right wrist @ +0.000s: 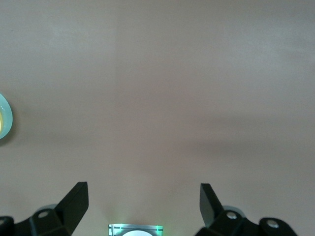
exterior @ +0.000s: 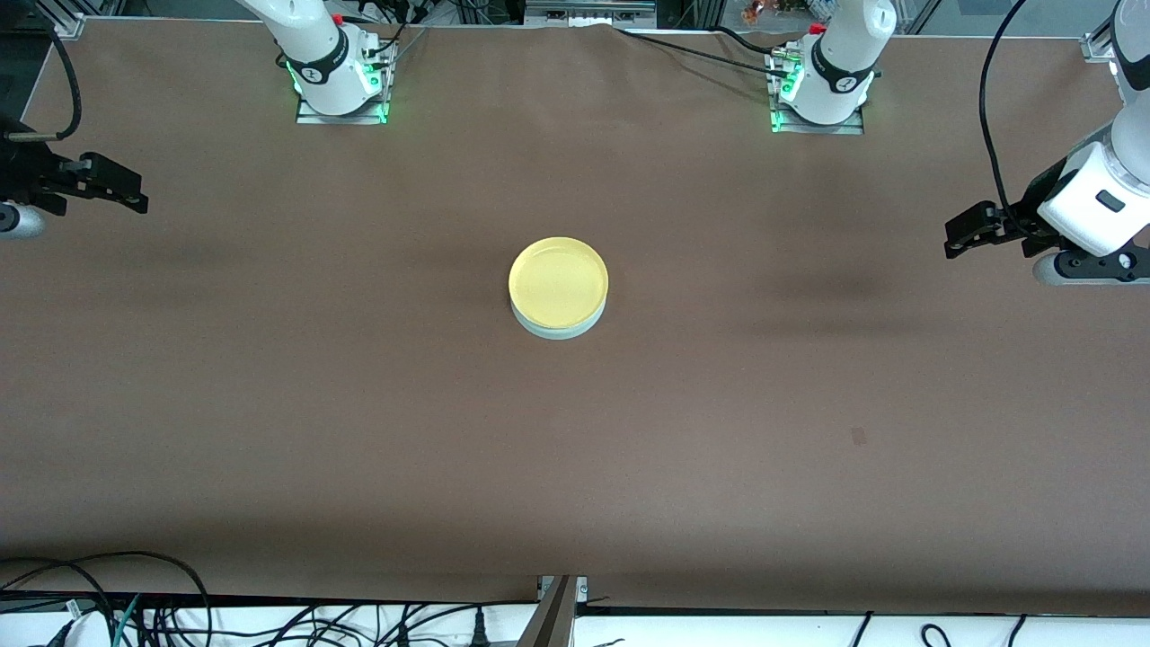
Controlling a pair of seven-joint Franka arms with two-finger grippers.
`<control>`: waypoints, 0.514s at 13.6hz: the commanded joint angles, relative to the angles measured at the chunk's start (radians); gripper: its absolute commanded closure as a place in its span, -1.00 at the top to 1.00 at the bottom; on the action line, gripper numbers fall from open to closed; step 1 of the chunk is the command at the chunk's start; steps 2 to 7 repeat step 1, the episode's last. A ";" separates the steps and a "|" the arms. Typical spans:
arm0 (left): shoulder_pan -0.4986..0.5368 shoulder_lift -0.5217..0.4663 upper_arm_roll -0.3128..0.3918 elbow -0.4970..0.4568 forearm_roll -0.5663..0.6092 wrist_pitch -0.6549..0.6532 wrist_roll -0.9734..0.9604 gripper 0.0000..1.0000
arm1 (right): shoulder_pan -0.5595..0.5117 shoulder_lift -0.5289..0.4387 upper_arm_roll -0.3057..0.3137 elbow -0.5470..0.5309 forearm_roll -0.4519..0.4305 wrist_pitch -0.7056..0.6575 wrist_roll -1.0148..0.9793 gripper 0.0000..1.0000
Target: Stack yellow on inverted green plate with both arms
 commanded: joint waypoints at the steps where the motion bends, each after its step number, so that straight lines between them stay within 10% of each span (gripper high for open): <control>1: 0.002 0.010 0.000 0.025 -0.021 -0.015 0.003 1.00 | -0.016 0.028 0.014 0.047 -0.008 -0.032 -0.006 1.00; 7: 0.002 0.010 0.000 0.025 -0.021 -0.015 0.003 1.00 | -0.016 0.028 0.014 0.047 -0.008 -0.032 -0.006 1.00</control>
